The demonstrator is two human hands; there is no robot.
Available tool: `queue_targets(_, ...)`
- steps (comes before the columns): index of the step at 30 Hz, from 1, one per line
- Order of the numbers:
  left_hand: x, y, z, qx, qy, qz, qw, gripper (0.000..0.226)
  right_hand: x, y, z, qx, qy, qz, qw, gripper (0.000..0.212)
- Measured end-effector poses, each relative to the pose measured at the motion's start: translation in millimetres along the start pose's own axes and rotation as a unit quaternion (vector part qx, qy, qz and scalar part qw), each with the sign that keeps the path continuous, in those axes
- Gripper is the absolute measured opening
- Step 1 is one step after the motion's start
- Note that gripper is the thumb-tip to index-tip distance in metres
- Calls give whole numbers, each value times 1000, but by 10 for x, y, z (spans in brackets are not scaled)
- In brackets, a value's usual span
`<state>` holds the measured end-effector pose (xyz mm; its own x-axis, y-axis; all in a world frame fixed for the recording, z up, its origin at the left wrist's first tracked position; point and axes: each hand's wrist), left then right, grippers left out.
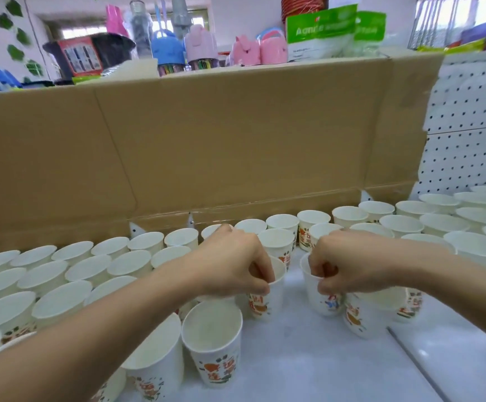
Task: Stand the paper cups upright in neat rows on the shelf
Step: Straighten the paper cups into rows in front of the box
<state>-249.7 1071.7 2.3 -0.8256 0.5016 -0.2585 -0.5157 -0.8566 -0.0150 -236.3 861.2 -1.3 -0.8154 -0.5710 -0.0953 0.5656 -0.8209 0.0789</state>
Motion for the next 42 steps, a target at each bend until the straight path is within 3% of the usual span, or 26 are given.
queue_targets(3, 120, 94, 103, 43, -45, -13, 998, 18, 116, -3, 188, -82, -70, -7, 994, 26)
queue_targets(5, 81, 27, 248, 120, -32, 20, 992, 17, 25, 37, 298, -127, -16, 6, 992, 29)
queue_targets(7, -79, -175, 351, 166, 45, 58, 983, 13, -212, 103, 337, -148, 76, 17, 986, 19)
queue_targets(10, -410, -481, 288, 103, 91, 109, 985, 15, -612, 145, 196, -75, 94, 25, 992, 18)
queue_targets(12, -578, -583, 125, 25, 47, 110, 993, 23, -809, 139, 30, -45, 51, 30, 997, 21)
queue_targets(15, -733, -651, -126, -86, 18, 59, 994, 26, -940, 149, -134, -5, 42, 66, 997, 4)
queue_targets(24, -810, -739, -271, -117, 81, 21, 990, 15, -796, 137, -88, -47, 55, 93, 993, 11)
queue_targets(28, -724, -704, -186, 4, 117, 59, 991, 19, -755, 184, 59, -108, 77, 56, 990, 26)
queue_targets(31, -543, -613, -78, 172, 105, 55, 978, 11, -651, 481, 307, -69, 111, -9, 991, 14)
queue_targets(33, -463, -520, -38, 194, 75, 22, 978, 12, -577, 643, 361, -41, 89, -52, 994, 19)
queue_targets(37, -537, -367, -110, 140, 28, 28, 989, 24, -537, 687, 144, -12, 29, -89, 996, 27)
queue_targets(42, -635, -350, -190, 22, 8, -20, 1000, 15, -533, 657, -36, -7, 46, -44, 998, 10)
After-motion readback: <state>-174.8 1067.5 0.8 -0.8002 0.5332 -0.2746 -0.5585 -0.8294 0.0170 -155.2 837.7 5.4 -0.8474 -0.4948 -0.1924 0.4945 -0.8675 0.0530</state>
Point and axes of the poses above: each hand's wrist, its own x-axis away from the middle knuckle, its own z-axis out of the back of the hand, y = z × x, and after that the axes turned 10 degrees about y, right-handed
